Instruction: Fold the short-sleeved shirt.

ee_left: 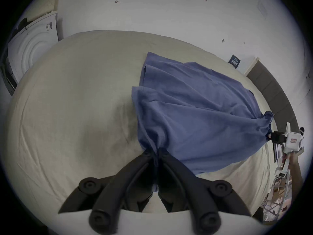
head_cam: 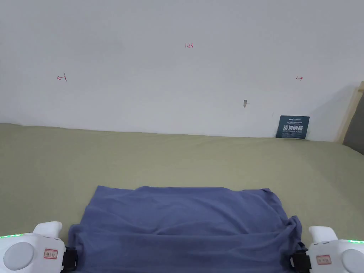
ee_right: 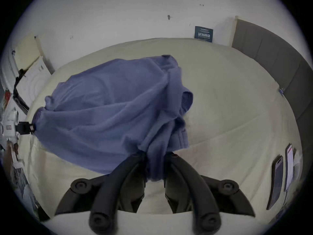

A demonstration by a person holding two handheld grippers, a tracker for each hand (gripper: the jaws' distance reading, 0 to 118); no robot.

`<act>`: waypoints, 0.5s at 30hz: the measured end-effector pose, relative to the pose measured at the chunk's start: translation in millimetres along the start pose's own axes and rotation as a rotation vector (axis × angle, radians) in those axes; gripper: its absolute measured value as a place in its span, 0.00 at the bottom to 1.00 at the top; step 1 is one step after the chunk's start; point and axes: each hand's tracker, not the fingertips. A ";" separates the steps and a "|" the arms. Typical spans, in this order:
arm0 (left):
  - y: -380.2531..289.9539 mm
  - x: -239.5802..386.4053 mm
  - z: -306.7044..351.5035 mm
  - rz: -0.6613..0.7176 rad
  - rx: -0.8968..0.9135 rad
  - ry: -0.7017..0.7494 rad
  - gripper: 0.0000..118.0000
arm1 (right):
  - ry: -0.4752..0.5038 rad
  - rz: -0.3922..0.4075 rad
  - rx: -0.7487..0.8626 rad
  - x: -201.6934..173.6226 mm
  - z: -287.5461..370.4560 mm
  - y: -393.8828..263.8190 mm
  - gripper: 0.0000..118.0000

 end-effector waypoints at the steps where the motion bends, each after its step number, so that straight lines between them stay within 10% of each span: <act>1: 0.8 -1.7 4.3 0.009 0.008 -0.008 0.04 | 0.015 -0.024 0.016 3.9 5.1 -0.5 0.16; 15: -21.5 -2.5 47.2 0.008 -0.002 -0.048 0.04 | 0.021 -0.027 -0.001 0.9 57.5 -21.1 0.16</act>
